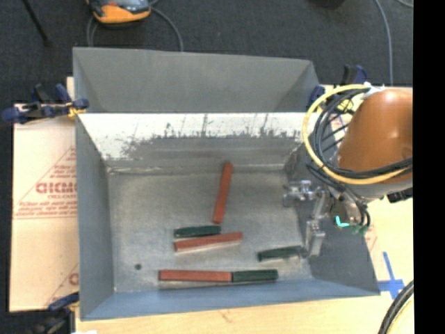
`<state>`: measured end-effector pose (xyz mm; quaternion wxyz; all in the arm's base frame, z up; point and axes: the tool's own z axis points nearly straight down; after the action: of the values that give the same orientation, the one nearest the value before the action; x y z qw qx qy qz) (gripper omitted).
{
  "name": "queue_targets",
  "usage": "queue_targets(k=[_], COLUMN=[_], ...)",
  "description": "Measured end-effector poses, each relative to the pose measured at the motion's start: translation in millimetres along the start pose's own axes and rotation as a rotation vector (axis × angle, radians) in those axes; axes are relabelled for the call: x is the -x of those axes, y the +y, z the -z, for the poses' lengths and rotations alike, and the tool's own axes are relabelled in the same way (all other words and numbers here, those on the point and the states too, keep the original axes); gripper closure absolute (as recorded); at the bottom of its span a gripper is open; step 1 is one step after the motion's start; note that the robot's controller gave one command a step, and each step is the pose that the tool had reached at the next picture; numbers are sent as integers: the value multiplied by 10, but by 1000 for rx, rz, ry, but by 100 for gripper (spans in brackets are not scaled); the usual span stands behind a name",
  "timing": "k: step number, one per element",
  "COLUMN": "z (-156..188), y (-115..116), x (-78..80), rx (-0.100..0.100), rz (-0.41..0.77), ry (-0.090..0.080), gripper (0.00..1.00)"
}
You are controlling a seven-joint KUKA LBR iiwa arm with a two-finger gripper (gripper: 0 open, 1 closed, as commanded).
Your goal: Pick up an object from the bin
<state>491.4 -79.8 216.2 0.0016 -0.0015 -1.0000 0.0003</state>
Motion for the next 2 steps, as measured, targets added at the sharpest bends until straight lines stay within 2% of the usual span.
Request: queue_targets(k=[1, 2], z=[30, -342], y=[1, -96], x=[15, -4], rx=[-1, -2], rz=[2, 91], ry=[-7, -12], gripper=[0, 0])
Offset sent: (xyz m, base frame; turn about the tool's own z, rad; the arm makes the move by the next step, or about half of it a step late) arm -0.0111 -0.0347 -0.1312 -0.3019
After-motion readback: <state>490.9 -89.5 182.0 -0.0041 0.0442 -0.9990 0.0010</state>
